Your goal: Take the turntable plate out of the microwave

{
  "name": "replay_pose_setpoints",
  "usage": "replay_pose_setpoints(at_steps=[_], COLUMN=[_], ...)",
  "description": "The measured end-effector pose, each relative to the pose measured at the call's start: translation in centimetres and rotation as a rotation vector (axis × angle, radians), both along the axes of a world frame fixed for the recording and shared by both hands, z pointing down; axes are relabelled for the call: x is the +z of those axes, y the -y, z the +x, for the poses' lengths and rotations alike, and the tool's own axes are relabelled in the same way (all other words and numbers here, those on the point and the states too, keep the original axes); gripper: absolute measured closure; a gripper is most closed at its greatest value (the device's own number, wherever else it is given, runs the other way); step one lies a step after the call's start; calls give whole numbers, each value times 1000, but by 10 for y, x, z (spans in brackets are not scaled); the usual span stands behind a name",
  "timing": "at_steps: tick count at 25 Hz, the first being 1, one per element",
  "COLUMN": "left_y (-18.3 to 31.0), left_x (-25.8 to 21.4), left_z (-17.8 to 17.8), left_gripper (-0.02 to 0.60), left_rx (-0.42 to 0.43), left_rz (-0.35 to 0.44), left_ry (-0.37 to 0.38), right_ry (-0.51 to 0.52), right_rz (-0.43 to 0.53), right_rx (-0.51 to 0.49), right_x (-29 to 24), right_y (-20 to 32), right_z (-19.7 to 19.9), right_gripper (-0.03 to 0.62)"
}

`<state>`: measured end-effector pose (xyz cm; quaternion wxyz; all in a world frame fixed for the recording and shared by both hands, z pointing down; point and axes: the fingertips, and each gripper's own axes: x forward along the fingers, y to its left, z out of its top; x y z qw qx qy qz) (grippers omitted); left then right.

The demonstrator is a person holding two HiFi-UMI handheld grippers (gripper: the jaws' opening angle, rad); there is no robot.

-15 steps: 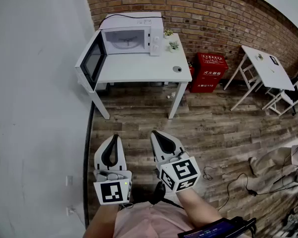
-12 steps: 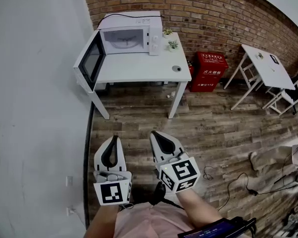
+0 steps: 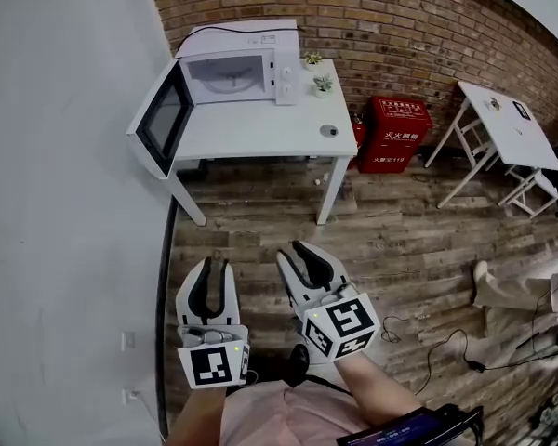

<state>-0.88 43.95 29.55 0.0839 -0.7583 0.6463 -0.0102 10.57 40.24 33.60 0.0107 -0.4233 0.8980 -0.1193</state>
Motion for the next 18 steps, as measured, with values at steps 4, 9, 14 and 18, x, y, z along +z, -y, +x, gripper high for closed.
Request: replay_pose_setpoints(at_steps=[4, 9, 14, 18], left_y=[11, 41, 82, 127], left_x=[7, 11, 24, 36], left_z=[6, 3, -20, -45], left_gripper=[476, 476, 476, 476], left_rx=[-17, -20, -29, -18], left_rz=[-18, -26, -43, -81], left_ry=[4, 6, -8, -50], right_ry=[-6, -3, -14, -27], right_rz=[-12, -16, -35, -55], right_rx=[-4, -5, -6, 3], right_x=[6, 9, 22, 35], right_y=[13, 44, 86, 129], right_z=[10, 8, -14, -39], right_gripper=[471, 474, 479, 484])
